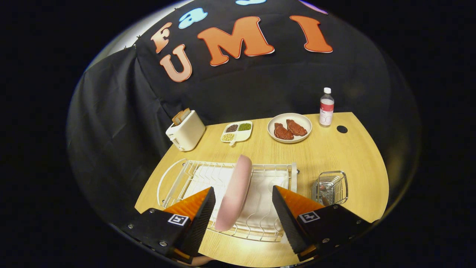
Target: Take the plate from the dish rack, then take the spoon from the basket and place it into the plate.
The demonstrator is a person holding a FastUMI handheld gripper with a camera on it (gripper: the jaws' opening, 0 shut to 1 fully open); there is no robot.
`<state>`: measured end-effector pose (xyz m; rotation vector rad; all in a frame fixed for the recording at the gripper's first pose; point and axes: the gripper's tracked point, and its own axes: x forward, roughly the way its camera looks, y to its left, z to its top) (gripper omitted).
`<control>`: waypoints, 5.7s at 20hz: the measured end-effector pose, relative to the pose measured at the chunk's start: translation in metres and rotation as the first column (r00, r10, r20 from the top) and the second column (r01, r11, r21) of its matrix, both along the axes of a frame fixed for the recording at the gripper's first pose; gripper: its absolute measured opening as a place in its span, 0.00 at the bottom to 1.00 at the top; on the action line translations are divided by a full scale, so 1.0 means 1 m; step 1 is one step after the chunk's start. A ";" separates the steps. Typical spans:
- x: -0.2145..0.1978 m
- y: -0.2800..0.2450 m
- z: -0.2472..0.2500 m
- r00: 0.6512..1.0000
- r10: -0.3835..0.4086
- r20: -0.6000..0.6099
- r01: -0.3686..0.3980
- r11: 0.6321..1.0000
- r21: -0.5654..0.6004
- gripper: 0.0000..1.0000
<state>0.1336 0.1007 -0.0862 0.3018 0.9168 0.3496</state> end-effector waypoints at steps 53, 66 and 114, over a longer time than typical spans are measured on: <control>0.065 0.008 -0.005 0.973 -0.037 0.227 0.168 0.790 -0.589 0.18; 0.045 0.001 0.032 0.965 -0.032 0.261 0.162 0.854 -0.494 0.18; -0.184 -0.044 -0.147 0.983 -0.167 -0.076 0.157 0.979 -0.129 0.20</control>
